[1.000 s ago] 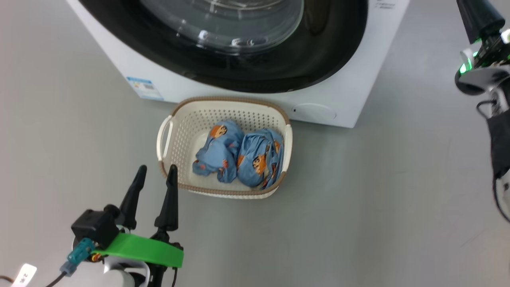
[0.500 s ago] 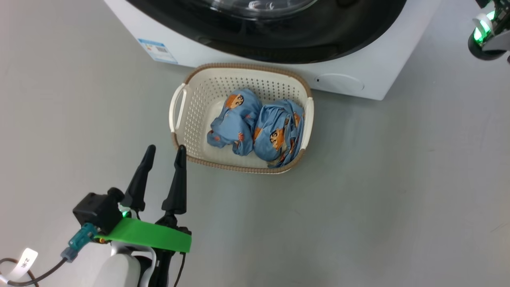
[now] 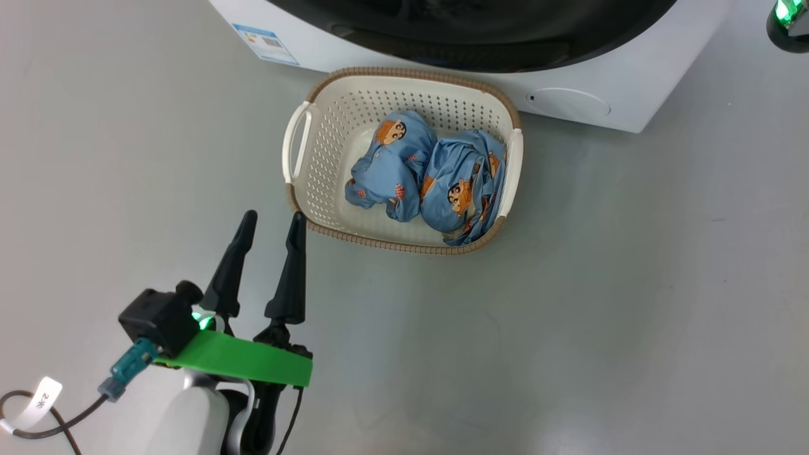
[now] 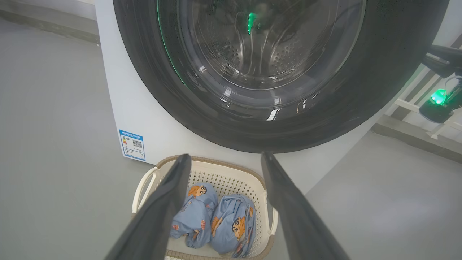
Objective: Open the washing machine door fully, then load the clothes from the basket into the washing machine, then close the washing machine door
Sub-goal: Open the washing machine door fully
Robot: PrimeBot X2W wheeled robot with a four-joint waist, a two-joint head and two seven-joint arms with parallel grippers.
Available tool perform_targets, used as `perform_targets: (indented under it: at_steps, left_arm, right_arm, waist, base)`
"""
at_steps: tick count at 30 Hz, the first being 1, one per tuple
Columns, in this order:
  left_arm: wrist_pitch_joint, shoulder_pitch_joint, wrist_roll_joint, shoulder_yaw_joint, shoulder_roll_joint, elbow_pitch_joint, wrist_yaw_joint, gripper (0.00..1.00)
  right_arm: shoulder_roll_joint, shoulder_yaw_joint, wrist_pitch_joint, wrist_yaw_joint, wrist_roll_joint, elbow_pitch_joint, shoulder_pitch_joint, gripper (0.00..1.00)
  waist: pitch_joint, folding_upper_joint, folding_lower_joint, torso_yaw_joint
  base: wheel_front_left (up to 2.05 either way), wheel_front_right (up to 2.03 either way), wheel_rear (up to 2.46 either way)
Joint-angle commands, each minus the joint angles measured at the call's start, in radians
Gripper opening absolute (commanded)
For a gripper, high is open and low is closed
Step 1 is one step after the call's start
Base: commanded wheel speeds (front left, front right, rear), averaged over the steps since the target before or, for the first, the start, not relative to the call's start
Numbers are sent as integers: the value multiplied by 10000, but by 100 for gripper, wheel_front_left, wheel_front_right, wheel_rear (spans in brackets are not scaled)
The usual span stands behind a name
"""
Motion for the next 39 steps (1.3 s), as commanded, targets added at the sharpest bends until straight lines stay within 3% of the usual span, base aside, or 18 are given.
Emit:
perform_targets:
  at_steps: [1, 14, 39]
  left_arm:
    - [-65, -160, -65, 274, 191, -279, 70, 100]
    - [-65, -306, -72, 272, 191, -246, 82, 100]
    - [-65, 181, 815, 820, 191, 69, 7, 100]
  right_arm:
    - [166, 86, 40, 17, -73, -214, -201, 0]
    - [422, 309, 158, 17, -306, -646, 80, 0]
    - [1238, 1086, 1062, 17, -391, -2702, 2642, 0]
  waist:
    - [65, 0, 0, 47]
    - [58, 0, 0, -3]
    - [-958, 0, 0, -612]
  base:
    - [0, 0, 0]
    - [0, 0, 0]
    - [0, 0, 0]
